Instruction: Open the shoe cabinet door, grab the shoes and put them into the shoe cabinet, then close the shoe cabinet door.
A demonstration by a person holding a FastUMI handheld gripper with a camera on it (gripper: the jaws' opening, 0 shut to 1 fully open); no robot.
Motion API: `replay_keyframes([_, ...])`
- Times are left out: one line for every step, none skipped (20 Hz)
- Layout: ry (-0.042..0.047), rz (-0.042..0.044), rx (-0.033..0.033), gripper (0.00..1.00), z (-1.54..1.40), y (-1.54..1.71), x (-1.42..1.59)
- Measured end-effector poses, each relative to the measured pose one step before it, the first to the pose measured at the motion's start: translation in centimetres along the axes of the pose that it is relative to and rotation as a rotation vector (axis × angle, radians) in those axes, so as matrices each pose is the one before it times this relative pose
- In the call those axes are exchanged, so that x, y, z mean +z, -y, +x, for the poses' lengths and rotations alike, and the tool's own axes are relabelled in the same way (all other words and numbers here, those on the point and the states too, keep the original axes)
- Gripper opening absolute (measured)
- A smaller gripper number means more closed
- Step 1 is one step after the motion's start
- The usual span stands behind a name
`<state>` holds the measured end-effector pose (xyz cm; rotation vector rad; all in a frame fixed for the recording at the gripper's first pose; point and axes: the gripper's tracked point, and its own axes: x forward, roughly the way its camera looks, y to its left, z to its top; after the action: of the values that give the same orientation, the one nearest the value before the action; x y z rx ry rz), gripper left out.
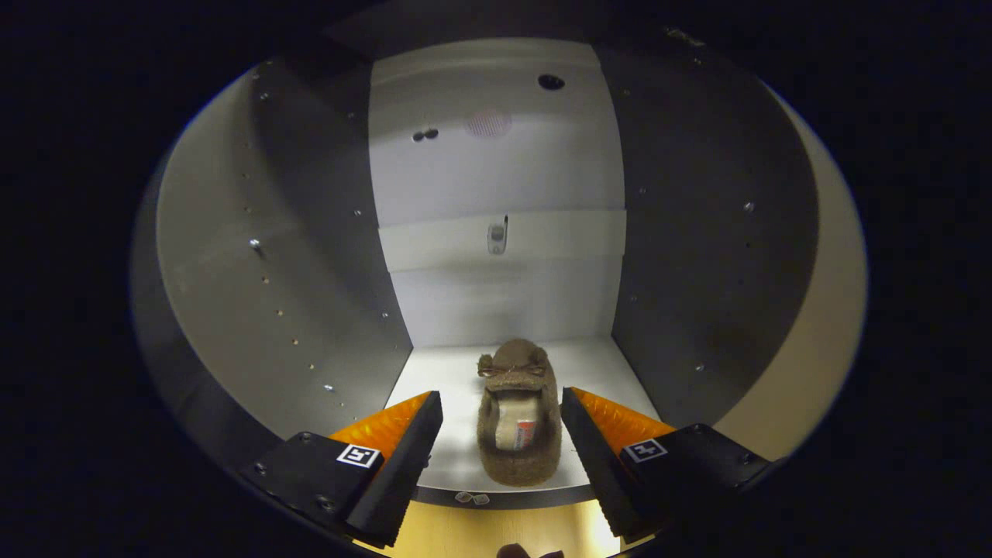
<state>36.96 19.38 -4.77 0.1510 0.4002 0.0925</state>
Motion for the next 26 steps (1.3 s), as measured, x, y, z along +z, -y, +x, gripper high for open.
replay_keyframes([0.04408, -0.00554, 0.00902, 0.98, -1.341, -0.089, 0.965])
replay_keyframes([0.04831, -0.00737, 0.00180, 0.98, -1.568, 0.006, 1.051])
replay_keyframes([0.04741, -0.00975, 0.00052, 0.98, -1.535, 0.041, 1.004])
replay_keyframes([0.04637, -0.00455, -0.00199, 0.98, -1.649, -0.054, 0.885])
replay_keyframes([0.04099, -0.00531, -0.00239, 0.98, -1.676, -0.013, 0.803])
replay_keyframes([0.03738, -0.00766, -0.00244, 0.97, -1.539, -0.032, 0.773])
replay_keyframes([0.02957, -0.01114, -0.00443, 0.97, -1.760, -0.059, 0.559])
replay_keyframes([0.02582, -0.01596, -0.00882, 0.97, -1.856, 0.110, 0.466])
replay_keyframes([0.01049, -0.02027, -0.00537, 0.97, -1.789, 0.143, 0.201])
replay_keyframes([0.00834, -0.01313, -0.00307, 0.97, -1.889, 0.070, 0.093])
replay_keyframes([0.00007, -0.00233, -0.00683, 0.97, -1.892, 0.158, -0.047])
replay_keyframes([-0.00563, 0.00764, 0.00989, 0.97, -1.886, -0.165, -0.183])
replay_keyframes([-0.00664, 0.00693, -0.00236, 0.97, -1.949, 0.067, -0.149])
replay_keyframes([-0.00709, 0.00379, 0.00753, 0.97, -1.533, 0.134, -0.328])
replay_keyframes([0.00125, -0.00345, -0.00437, 0.98, -1.536, 0.406, -0.198])
replay_keyframes([0.00432, -0.01150, 0.00286, 0.98, -1.400, 0.413, 0.080])
replay_keyframes([0.00307, -0.01041, -0.01117, 0.98, -1.427, 0.828, 0.089])
replay_keyframes([0.00776, 0.00281, 0.00217, 0.97, -1.323, 0.367, 0.224])
replay_keyframes([0.00509, 0.00530, -0.01187, 0.97, -1.350, 0.714, 0.428])
replay_keyframes([0.01265, 0.00393, -0.01093, 0.97, -0.999, 1.097, 0.598])
replay_keyframes([0.01261, 0.00821, -0.01382, 0.97, -1.160, 1.021, 0.582])
replay_keyframes([0.01190, 0.00856, -0.00417, 0.97, -1.224, 0.817, 0.705])
replay_keyframes([0.01154, 0.00104, -0.01349, 0.97, -1.202, 1.129, 0.603])
replay_keyframes([0.01084, -0.00549, -0.01127, 0.97, -1.205, 1.102, 0.621])
replay_keyframes([0.00919, -0.00256, -0.00892, 0.97, -0.932, 0.775, 0.318])
replay_keyframes([0.00756, -0.00575, -0.01134, 0.97, -0.974, 0.937, 0.430])
